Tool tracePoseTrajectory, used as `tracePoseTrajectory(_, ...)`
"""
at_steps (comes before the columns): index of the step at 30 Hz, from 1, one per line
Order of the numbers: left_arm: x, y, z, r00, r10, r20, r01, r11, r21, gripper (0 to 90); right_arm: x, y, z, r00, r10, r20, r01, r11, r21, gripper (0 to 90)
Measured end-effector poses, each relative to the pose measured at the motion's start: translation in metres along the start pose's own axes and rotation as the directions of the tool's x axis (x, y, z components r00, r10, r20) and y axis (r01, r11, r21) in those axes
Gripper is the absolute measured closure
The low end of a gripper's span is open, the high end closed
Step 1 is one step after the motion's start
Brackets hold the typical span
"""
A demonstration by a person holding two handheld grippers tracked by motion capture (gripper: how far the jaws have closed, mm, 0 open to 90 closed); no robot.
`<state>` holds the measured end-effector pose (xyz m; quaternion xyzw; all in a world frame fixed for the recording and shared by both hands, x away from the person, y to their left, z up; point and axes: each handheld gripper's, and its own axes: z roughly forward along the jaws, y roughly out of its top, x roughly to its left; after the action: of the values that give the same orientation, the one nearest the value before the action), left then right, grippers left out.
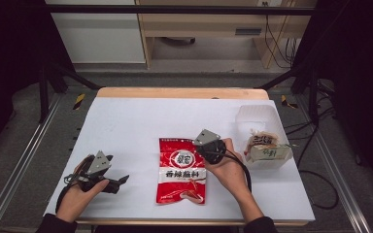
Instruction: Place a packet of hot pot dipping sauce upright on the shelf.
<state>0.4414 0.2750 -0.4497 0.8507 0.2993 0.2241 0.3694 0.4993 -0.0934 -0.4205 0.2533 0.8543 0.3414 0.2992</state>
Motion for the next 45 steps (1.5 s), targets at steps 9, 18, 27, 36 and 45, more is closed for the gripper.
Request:
tracePoseTrajectory(9,-0.003,0.007,0.001,0.9998,0.001,0.019,0.000,0.9999,-0.010,7.6,0.006,0.007,-0.008,0.9996,-0.026,-0.013,0.026,0.999,-0.040,90.0)
tracePoseTrajectory(18,-0.005,0.035,0.007,0.9978,0.023,0.062,-0.022,0.9995,-0.021,10.1,0.013,0.016,-0.026,0.9979,-0.051,-0.040,0.047,0.994,-0.099,90.0)
tracePoseTrajectory(27,-0.004,0.065,0.015,0.9956,0.052,0.078,-0.049,0.9976,-0.049,12.9,0.018,0.033,-0.045,0.9926,-0.107,-0.057,0.098,0.986,-0.136,90.0)
tracePoseTrajectory(36,0.000,0.080,0.009,0.9921,0.051,0.114,-0.042,0.9958,-0.081,15.9,0.022,0.039,-0.052,0.9889,-0.131,-0.071,0.119,0.981,-0.151,90.0)
tracePoseTrajectory(45,-0.001,0.088,0.011,0.9891,0.080,0.124,-0.070,0.9941,-0.083,20.8,0.023,0.046,-0.054,0.9865,-0.149,-0.068,0.137,0.979,-0.154,90.0)
